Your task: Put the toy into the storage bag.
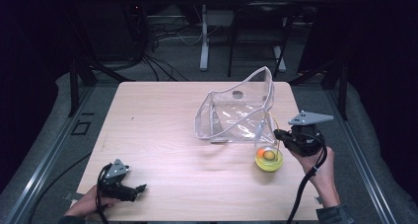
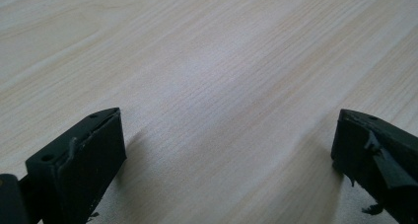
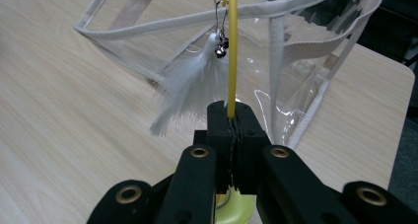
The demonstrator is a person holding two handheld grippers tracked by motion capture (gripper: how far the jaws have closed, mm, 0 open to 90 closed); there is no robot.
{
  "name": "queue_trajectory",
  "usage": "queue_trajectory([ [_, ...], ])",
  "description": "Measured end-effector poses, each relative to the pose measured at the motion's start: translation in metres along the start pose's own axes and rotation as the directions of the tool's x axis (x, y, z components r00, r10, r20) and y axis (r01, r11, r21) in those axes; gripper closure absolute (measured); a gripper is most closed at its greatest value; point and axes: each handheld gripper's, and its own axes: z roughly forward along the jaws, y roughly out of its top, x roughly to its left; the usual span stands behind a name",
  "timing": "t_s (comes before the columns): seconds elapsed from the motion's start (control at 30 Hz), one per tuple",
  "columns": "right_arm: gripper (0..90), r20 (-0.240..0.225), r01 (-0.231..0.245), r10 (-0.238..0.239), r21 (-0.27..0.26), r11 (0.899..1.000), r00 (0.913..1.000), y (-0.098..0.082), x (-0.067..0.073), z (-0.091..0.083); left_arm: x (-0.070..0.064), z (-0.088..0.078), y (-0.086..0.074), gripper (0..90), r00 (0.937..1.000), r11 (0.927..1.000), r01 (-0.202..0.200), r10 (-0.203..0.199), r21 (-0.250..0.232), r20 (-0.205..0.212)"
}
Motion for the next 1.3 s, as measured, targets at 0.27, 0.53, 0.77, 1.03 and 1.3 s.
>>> queue_trajectory([
  [0.27, 87.9, 0.019, -0.017, 0.017, 0.019, 1.000, 0.9997, 0.002, -0.013, -0.006, 0.000, 0.000, 0.000, 0.0, 1.0000, 1.0000, -0.001, 0.001, 0.000, 0.001],
  [0.53, 87.9, 0.044, -0.009, 0.006, 0.062, 0.998, 0.9990, 0.010, -0.024, -0.009, 0.000, 0.000, 0.000, 0.0, 1.0000, 1.0000, 0.000, 0.000, 0.000, 0.001],
  [0.77, 88.0, 0.063, -0.014, 0.009, 0.083, 0.996, 0.9980, 0.018, -0.035, -0.016, 0.000, 0.000, 0.000, 0.0, 1.0000, 1.0000, -0.001, 0.001, 0.000, 0.001],
  [1.03, 88.0, 0.072, -0.016, 0.007, 0.125, 0.992, 0.9974, 0.029, -0.047, -0.023, 0.000, 0.000, 0.000, 0.0, 1.0000, 1.0000, 0.001, -0.001, 0.001, 0.001],
  [1.3, 88.0, 0.076, -0.011, -0.003, 0.186, 0.982, 0.9971, 0.045, -0.060, -0.023, 0.000, 0.000, 0.000, 0.0, 1.0000, 1.0000, 0.000, 0.000, 0.001, 0.000],
])
